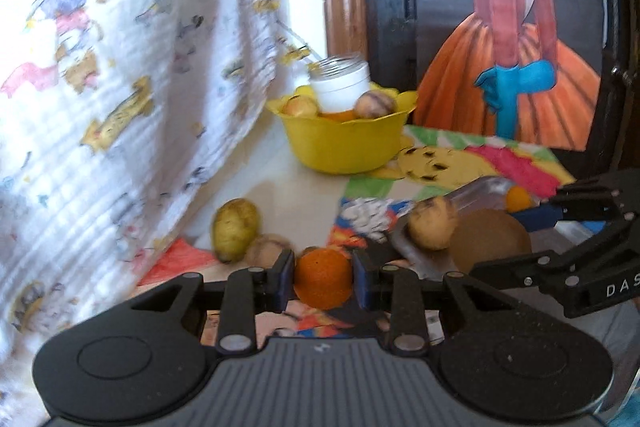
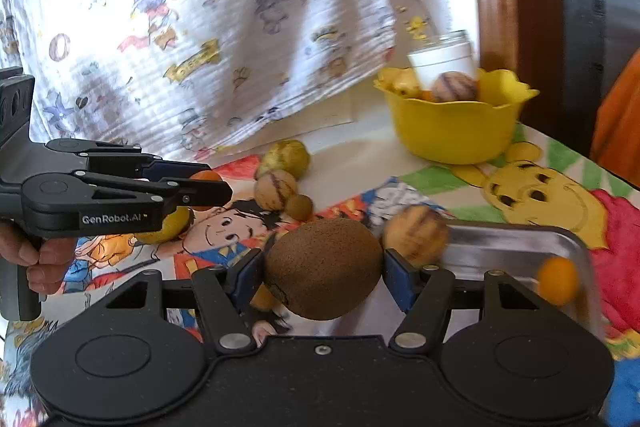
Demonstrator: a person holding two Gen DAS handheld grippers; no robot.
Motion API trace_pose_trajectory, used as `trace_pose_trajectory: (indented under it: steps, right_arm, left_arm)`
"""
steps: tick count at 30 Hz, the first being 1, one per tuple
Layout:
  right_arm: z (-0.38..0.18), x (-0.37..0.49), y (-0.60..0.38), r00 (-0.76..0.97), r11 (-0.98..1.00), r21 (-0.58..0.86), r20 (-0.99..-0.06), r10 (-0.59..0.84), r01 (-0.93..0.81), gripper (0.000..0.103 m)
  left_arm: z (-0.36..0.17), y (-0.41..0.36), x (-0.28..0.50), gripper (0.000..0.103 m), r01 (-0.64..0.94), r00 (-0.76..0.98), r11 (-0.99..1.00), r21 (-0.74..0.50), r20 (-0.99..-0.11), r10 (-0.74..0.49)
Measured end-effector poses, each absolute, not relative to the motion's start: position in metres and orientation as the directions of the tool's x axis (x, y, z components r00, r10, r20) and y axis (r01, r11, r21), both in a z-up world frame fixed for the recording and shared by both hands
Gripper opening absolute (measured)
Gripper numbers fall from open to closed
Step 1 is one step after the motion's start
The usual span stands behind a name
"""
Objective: Organize fruits
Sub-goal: 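Lower the orange onto the tray with the left tool while the right tool sets the kiwi there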
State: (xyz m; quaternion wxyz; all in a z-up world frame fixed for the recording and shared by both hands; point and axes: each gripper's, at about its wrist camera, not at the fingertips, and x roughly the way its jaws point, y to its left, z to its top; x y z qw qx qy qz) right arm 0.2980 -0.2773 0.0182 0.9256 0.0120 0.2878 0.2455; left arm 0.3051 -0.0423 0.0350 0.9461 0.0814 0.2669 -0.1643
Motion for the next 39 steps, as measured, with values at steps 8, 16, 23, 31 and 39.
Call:
trace_pose_trajectory:
  steps: [8,16,23,31,39]
  right_arm:
    - [0.017,0.277,-0.332,0.752,0.922,0.135,-0.542,0.374,-0.362,0.066]
    - [0.0,0.275,-0.37,0.776,0.951,0.113,-0.555,0.299,-0.286,0.066]
    - [-0.013,0.284,-0.377,0.776,0.958,0.093,-0.567,0.276,-0.272,0.066]
    - [-0.017,0.291,-0.373,0.785,0.963,0.033,-0.572,0.238,-0.269,0.066]
    - [-0.02,0.292,-0.373,0.782,0.963,0.039,-0.575,0.24,-0.267,0.066]
  left_arm:
    - [0.025,-0.096,0.3,0.034,0.425,0.777,0.904,0.041,-0.53,-0.341]
    - [0.004,-0.133,0.305,0.034,0.474,0.75,0.879,0.051,-0.546,-0.373]
    - [-0.01,-0.153,0.316,0.034,0.506,0.732,0.859,0.08,-0.567,-0.378]
    - [-0.025,-0.162,0.328,0.034,0.514,0.716,0.855,0.074,-0.587,-0.379]
    - [-0.03,-0.163,0.33,0.034,0.515,0.709,0.855,0.07,-0.596,-0.378]
